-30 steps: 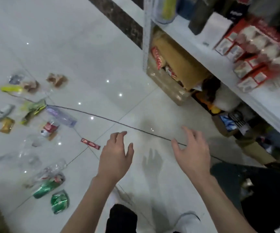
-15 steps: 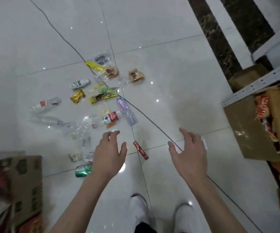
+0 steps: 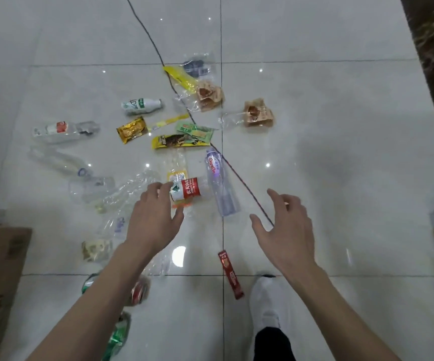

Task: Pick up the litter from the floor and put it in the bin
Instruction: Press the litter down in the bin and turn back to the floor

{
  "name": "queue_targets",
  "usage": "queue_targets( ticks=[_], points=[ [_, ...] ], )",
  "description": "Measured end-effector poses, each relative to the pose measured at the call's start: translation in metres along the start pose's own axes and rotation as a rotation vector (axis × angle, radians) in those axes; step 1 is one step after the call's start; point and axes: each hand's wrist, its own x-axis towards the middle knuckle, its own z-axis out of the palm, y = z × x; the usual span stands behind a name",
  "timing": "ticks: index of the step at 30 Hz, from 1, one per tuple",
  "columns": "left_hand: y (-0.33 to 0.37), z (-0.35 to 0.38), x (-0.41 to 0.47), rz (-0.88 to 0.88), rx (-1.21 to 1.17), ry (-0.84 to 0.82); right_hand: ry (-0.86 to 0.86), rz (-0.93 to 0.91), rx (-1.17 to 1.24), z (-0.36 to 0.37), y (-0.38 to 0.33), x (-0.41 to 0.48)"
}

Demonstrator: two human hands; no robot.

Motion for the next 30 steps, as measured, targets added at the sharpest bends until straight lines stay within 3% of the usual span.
queue_targets(
  ticks=[10,18,23,30],
  points=[
    [-0.058,0.148,0.117,0.084,0.121,0.019,-0.082,-0.196,-0.012,0.174,0.007,0.123],
    [-0.083,0.178,0.133,0.109,0.204,0.073,-0.101,-0.155,-0.018,0.225,0.002,0.157],
    [-0.085,0.14,0.117,0.049,0.152,0.137,-0.067,-0.143,0.047,0.205,-0.009,0.149],
    [-0.047,0.033,0.023,0.011,0.017,0.053,0.008,-0.08,0.07,0.065,-0.044,0.064]
  ],
)
